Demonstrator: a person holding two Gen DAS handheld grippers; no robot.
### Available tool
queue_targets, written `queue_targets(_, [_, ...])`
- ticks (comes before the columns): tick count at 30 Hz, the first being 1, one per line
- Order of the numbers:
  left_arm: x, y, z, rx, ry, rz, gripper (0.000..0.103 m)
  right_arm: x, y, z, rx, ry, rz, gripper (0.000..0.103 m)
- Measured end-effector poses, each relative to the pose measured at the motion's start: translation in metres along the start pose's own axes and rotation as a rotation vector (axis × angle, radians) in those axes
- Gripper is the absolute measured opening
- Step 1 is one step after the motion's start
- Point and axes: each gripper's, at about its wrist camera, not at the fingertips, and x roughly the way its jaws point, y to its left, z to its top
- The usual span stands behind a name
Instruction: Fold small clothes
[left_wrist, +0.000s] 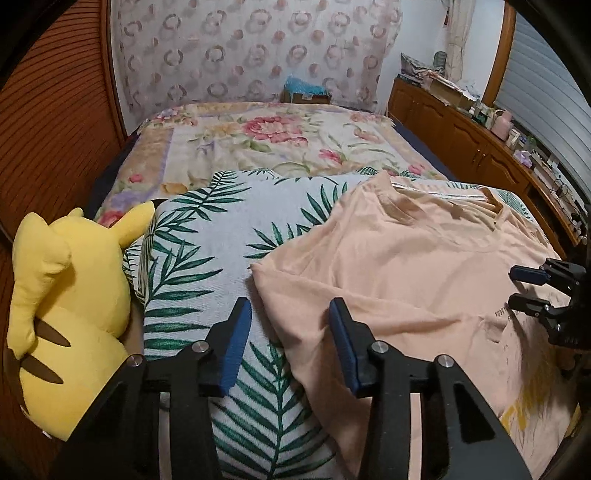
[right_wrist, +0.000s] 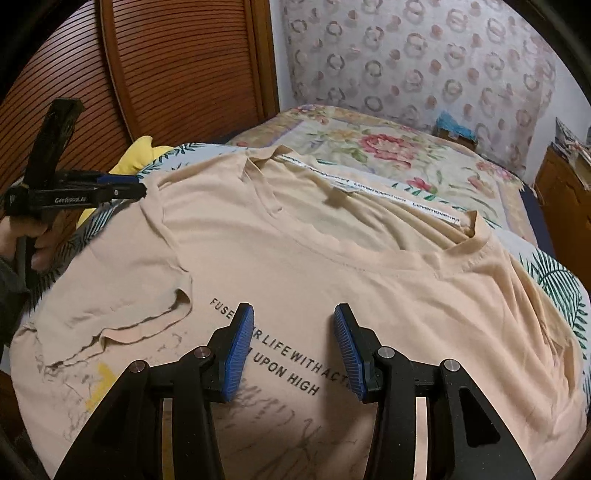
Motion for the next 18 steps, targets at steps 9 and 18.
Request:
queue_targets(9, [-0.001,-0.006,0.009,0.019,-0.024,-0.017,0.003,-0.002,0.000,-0.005,-0.012,-0.009,-0.007,0.047])
queue_targets(18, [-0.006,0.014,0.024,0.015,-0.067,0.067,0.003,-0.008,-0.020,-0.014,0.003,-0.017,0.021,0.047])
